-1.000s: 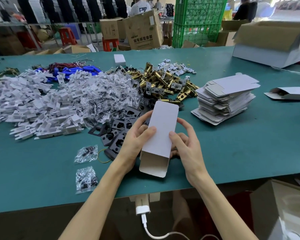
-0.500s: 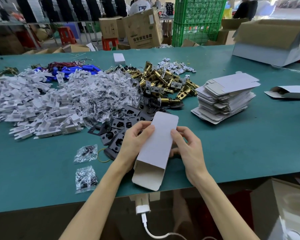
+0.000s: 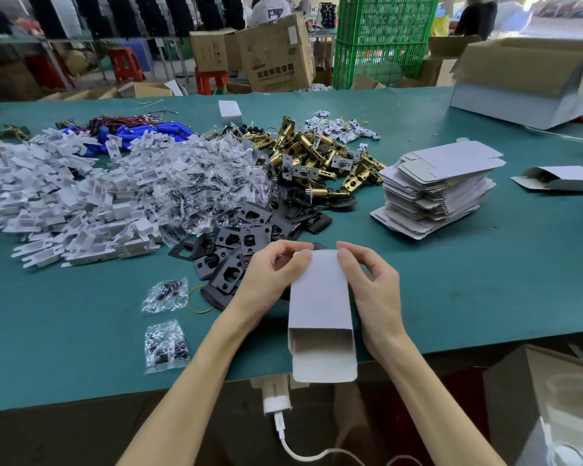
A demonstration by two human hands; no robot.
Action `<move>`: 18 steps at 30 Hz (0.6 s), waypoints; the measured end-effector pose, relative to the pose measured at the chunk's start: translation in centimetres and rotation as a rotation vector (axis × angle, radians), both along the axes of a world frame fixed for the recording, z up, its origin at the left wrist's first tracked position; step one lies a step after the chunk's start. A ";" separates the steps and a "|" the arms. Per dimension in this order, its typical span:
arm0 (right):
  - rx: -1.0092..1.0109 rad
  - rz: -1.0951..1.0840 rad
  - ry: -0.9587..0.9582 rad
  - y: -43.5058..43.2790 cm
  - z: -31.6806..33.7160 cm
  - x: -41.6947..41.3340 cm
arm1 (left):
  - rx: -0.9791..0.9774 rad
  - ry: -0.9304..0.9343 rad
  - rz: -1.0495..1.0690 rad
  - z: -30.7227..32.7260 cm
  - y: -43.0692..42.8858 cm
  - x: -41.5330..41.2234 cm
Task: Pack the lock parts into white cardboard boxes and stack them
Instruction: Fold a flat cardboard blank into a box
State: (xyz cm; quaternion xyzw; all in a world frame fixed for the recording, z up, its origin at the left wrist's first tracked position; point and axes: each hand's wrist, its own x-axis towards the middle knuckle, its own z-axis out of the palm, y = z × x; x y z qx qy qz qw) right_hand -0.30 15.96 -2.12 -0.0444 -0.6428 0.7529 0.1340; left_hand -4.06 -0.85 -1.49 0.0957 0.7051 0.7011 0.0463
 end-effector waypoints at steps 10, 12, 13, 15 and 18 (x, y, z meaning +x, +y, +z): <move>-0.305 0.165 -0.077 0.2 1.1 0.2 | 0.293 -0.007 0.067 0.6 -0.5 -0.2; -0.356 0.193 -0.068 -0.1 1.2 0.2 | 0.537 -0.037 0.179 0.8 -1.2 -0.8; -0.317 0.213 -0.060 -0.4 1.2 0.2 | 0.619 -0.028 0.235 0.8 -1.6 -1.0; -0.162 0.263 -0.069 -0.7 0.9 0.1 | 0.652 0.002 0.323 0.6 -1.9 -1.3; -0.083 0.250 -0.083 -0.6 0.6 0.1 | 0.570 0.046 0.435 0.6 -1.7 -1.3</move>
